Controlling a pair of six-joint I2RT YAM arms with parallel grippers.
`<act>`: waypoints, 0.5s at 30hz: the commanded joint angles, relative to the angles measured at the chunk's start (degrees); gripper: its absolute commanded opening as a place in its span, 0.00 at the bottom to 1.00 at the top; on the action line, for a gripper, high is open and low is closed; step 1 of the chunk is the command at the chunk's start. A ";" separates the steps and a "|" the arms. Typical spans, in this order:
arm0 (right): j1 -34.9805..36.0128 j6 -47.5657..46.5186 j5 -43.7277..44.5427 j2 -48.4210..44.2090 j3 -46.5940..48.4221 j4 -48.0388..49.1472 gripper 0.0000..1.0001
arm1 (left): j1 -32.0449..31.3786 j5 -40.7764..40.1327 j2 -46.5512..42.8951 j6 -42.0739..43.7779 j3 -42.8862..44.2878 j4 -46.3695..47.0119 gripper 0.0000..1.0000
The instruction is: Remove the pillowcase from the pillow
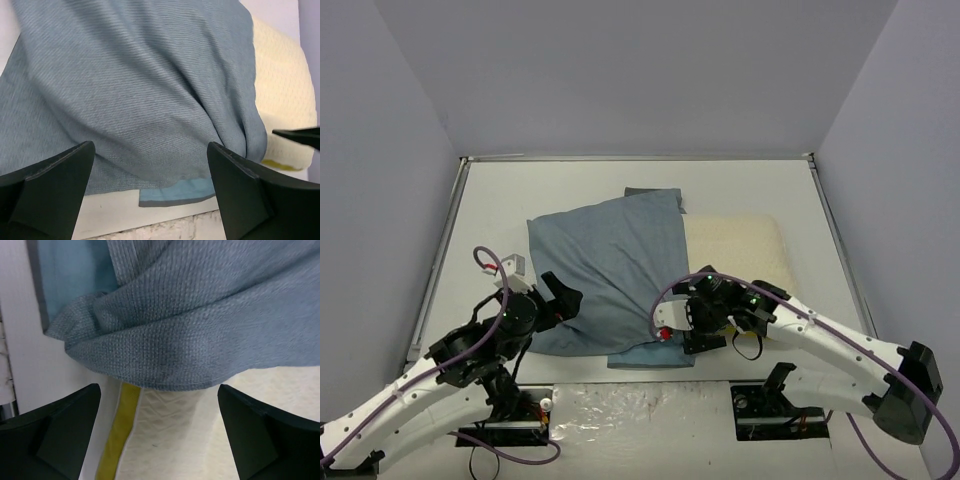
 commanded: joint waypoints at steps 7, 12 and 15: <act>2.88 11.14 29.68 -5.31 -7.59 11.35 1.00 | -0.13 -5.85 2.27 -23.84 -0.98 -7.30 0.94; 1.83 11.23 27.77 -6.38 -9.08 10.38 1.00 | -0.13 -4.88 3.85 -25.51 -2.39 -4.22 0.94; 1.04 11.32 19.43 -3.22 -10.31 9.59 1.00 | -0.13 -4.70 3.68 -25.60 -3.00 -4.22 0.94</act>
